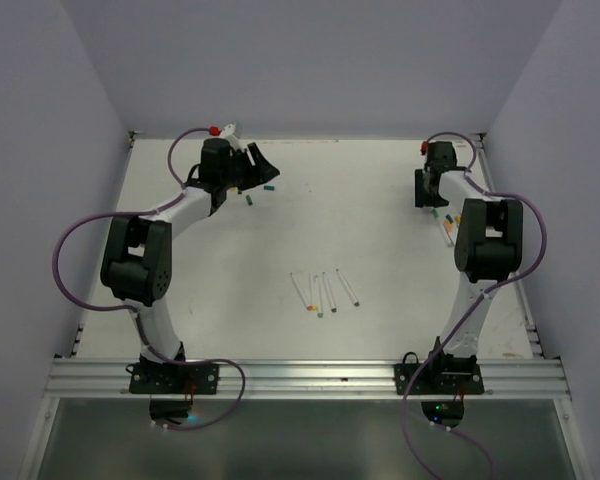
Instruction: Open the pen caps
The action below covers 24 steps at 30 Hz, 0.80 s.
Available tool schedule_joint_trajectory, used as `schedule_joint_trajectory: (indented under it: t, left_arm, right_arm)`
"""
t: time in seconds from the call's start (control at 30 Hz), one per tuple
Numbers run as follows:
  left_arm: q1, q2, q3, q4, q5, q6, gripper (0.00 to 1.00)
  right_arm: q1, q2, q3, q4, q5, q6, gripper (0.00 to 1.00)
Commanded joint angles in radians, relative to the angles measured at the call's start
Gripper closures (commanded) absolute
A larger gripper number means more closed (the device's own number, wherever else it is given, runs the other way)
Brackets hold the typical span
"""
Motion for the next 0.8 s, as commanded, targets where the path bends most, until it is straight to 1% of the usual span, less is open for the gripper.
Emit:
schedule_joint_trajectory:
  t: [0.0, 0.13, 0.27, 0.4, 0.47, 0.63, 0.77]
  left_arm:
    - [-0.005, -0.031, -0.003, 0.068, 0.031, -0.005, 0.37]
    - [-0.005, -0.026, -0.009, 0.081, 0.042, -0.009, 0.37]
    - [-0.005, -0.020, -0.018, 0.095, 0.057, -0.017, 0.37]
    - [-0.005, -0.021, -0.024, 0.098, 0.062, -0.017, 0.37]
    - [-0.005, -0.023, -0.024, 0.094, 0.063, -0.009, 0.37]
    - [-0.005, -0.024, -0.027, 0.097, 0.066, -0.012, 0.37]
    - [-0.006, -0.021, -0.036, 0.112, 0.077, -0.023, 0.37]
  right_arm:
    - [-0.039, 0.015, 0.073, -0.047, -0.043, -0.020, 0.58]
    - [-0.041, -0.012, 0.020, -0.030, -0.023, -0.007, 0.55]
    - [-0.041, -0.043, -0.040, -0.015, -0.009, -0.024, 0.54]
    - [-0.041, -0.028, -0.057, -0.057, -0.035, -0.029, 0.54]
    - [-0.041, -0.035, -0.082, -0.059, -0.029, -0.023, 0.56]
    - [-0.039, -0.107, -0.148, -0.071, -0.035, 0.000, 0.56]
    - [-0.036, -0.147, -0.171, -0.126, -0.038, 0.023, 0.55]
